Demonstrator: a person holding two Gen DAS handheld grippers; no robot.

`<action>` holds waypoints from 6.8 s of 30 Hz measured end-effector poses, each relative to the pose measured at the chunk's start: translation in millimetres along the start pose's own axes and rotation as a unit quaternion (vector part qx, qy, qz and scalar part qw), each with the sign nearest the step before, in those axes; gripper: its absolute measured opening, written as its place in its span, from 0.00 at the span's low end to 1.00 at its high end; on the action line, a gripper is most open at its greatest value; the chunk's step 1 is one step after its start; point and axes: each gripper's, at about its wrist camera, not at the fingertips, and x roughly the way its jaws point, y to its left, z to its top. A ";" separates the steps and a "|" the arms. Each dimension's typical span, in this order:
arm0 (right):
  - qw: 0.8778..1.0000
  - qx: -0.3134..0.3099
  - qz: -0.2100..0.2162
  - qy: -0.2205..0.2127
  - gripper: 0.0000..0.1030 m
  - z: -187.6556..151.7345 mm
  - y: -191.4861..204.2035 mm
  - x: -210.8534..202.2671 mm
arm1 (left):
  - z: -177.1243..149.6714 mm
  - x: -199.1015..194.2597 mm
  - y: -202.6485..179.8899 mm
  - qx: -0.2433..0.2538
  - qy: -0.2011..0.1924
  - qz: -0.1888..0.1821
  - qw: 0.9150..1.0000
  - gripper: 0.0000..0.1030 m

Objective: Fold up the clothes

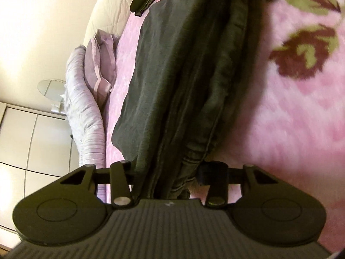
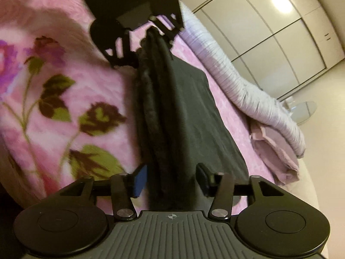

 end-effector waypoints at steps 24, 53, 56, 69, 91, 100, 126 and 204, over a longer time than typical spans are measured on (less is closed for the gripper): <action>0.998 -0.050 -0.015 0.026 0.46 -22.6 -20.1 48.9 | 24.3 -32.7 -0.2 -0.050 0.043 -0.046 0.997 0.37; 0.998 -0.036 0.049 0.015 0.22 8.6 -114.2 43.3 | 11.2 -60.5 49.8 -0.050 0.017 -0.103 0.993 0.36; 0.996 -0.032 0.083 0.024 0.22 17.1 -145.8 35.2 | 30.2 -68.5 85.4 -0.053 0.035 -0.134 0.989 0.36; 0.986 0.019 0.152 0.063 0.22 -25.1 -315.0 -93.0 | 195.5 -99.9 238.6 -0.064 0.055 -0.225 0.971 0.35; 0.988 0.030 0.011 0.153 0.22 -220.7 -536.7 -89.9 | 468.2 72.7 342.1 0.018 -0.098 -0.144 0.985 0.36; 0.993 -0.014 -0.048 0.111 0.23 -379.3 -557.0 37.7 | 544.4 238.3 262.0 0.008 -0.065 -0.084 0.994 0.37; 0.980 0.021 0.071 0.186 0.25 -437.7 -450.4 43.5 | 488.4 281.5 147.8 0.051 -0.070 -0.141 0.986 0.38; 0.716 0.662 -0.044 0.219 0.75 -276.8 -506.1 -189.2 | 419.6 5.0 274.1 -0.611 0.109 -0.210 0.756 0.98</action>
